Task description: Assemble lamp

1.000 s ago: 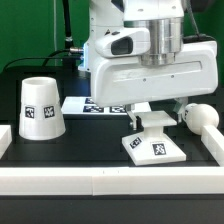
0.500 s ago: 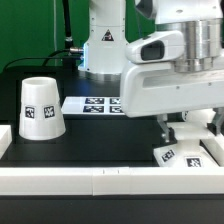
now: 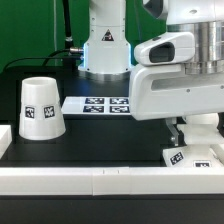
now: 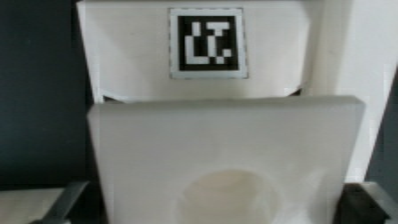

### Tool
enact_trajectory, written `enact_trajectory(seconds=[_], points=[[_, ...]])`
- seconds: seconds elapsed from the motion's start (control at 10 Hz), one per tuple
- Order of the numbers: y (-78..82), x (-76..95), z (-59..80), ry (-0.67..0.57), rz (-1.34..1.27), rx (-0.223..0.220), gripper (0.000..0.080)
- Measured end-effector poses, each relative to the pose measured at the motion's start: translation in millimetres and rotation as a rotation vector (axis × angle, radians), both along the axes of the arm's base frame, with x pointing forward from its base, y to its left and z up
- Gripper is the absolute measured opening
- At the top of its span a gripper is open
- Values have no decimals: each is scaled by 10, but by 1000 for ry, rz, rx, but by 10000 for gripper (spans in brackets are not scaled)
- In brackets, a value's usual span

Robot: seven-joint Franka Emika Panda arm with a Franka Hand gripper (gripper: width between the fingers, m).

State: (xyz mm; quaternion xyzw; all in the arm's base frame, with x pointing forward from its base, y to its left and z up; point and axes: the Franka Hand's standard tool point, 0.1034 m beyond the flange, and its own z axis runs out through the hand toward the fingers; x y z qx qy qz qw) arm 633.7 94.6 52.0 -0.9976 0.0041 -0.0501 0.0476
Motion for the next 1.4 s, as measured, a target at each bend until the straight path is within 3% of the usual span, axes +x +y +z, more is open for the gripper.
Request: enact_trajectory(seconds=[0.4,0.5,0.8,1.0,1.4], points=[[-1,0,0,2,3,-1,532],[-1,0,-1,2,3,-1,666],[-2,-11,10,2,6,-1,697],[-5,-237,119,16,17,-6,698],[-21,-881,339,47,32,-19,698]])
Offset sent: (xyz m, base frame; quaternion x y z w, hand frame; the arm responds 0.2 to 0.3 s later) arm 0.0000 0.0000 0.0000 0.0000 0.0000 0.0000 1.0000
